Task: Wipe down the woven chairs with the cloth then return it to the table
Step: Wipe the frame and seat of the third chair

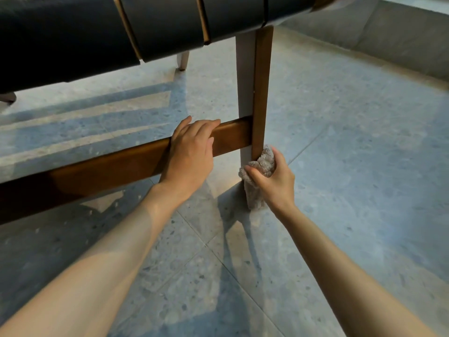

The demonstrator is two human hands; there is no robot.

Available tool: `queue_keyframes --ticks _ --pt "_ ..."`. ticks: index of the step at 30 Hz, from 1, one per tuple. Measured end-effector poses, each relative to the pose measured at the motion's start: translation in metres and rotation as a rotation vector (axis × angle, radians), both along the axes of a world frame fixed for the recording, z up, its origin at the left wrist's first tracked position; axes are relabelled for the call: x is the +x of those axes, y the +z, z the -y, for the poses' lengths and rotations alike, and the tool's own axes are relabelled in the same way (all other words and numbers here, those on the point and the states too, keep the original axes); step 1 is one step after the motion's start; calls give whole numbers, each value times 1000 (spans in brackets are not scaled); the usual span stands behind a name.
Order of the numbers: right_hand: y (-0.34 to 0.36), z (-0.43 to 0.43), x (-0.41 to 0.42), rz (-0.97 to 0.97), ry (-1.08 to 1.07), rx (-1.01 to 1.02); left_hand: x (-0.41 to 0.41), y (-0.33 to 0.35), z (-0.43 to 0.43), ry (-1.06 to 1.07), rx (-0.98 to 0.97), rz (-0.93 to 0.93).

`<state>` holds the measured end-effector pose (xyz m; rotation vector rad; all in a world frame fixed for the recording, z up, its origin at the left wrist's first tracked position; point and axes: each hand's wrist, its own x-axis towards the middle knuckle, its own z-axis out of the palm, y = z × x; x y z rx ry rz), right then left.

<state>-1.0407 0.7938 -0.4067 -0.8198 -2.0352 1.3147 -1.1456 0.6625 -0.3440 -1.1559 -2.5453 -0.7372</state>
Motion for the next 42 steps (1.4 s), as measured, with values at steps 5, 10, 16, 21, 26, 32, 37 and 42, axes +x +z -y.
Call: queue_keyframes --ticks 5,10,16,21,26,32,37,42 --pt "28 -1 -7 -209 -11 -93 0 3 2 -15 -13 20" --pt "17 6 7 -88 36 22 -4 5 4 -40 -36 57" --pt "6 11 -22 84 -126 342 -4 6 4 -43 -45 66" --pt "-3 3 -31 -14 15 274 -3 4 3 -37 -19 59" --pt "-9 -2 -31 -100 13 222 -4 2 2 -41 -22 38" --pt "-18 2 -29 10 -75 129 -4 5 6 -73 -66 32" --pt "-18 -5 -19 246 19 73 -3 14 18 -137 -291 -4" --pt "-1 -6 11 486 112 130 12 31 31 -125 -553 2"
